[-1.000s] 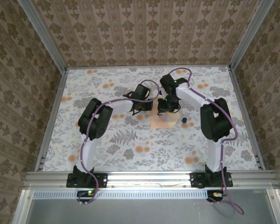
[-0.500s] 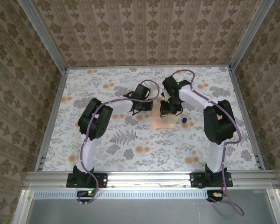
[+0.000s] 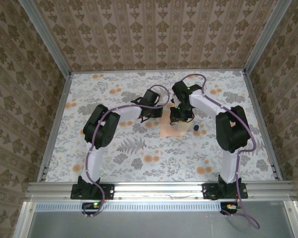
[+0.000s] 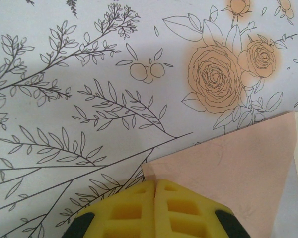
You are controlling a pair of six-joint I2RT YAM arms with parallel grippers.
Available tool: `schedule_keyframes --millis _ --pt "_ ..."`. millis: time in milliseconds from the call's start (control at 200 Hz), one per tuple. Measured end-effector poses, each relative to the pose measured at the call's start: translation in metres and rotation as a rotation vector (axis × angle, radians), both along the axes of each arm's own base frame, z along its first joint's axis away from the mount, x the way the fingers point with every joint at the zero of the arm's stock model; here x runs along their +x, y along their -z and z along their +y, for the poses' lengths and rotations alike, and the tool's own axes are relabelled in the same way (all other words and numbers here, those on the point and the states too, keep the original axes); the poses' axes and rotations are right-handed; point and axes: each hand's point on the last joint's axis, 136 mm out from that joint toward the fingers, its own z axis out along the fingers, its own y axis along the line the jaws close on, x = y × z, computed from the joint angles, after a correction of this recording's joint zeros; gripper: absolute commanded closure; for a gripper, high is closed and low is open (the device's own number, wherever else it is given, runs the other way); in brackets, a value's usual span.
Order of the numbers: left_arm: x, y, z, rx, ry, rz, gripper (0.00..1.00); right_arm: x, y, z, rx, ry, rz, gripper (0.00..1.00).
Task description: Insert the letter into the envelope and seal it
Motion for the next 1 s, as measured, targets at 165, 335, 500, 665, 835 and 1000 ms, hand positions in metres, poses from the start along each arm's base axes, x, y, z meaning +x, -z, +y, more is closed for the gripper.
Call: schedule_keyframes --millis 165,335,500,665,835,1000 --pt "0.000 0.000 0.000 0.000 0.000 0.000 1.00 0.015 0.000 0.002 0.005 -0.004 -0.017 0.99" --pt "0.000 0.000 0.000 0.000 0.000 0.000 1.00 0.020 0.000 0.001 0.006 -0.005 -0.025 0.99" --pt "0.000 0.000 0.000 0.000 0.000 0.000 1.00 0.014 0.000 -0.002 0.002 -0.006 -0.024 0.98" --pt "0.000 0.000 0.000 0.000 0.000 0.000 1.00 -0.005 -0.001 -0.005 -0.009 -0.016 -0.007 0.98" --pt "0.000 0.000 0.000 0.000 0.000 0.000 1.00 -0.019 0.000 -0.002 -0.014 -0.035 0.006 0.98" --pt "0.000 0.000 0.000 0.000 0.000 0.000 1.00 -0.017 0.001 -0.001 -0.013 -0.035 0.008 0.99"
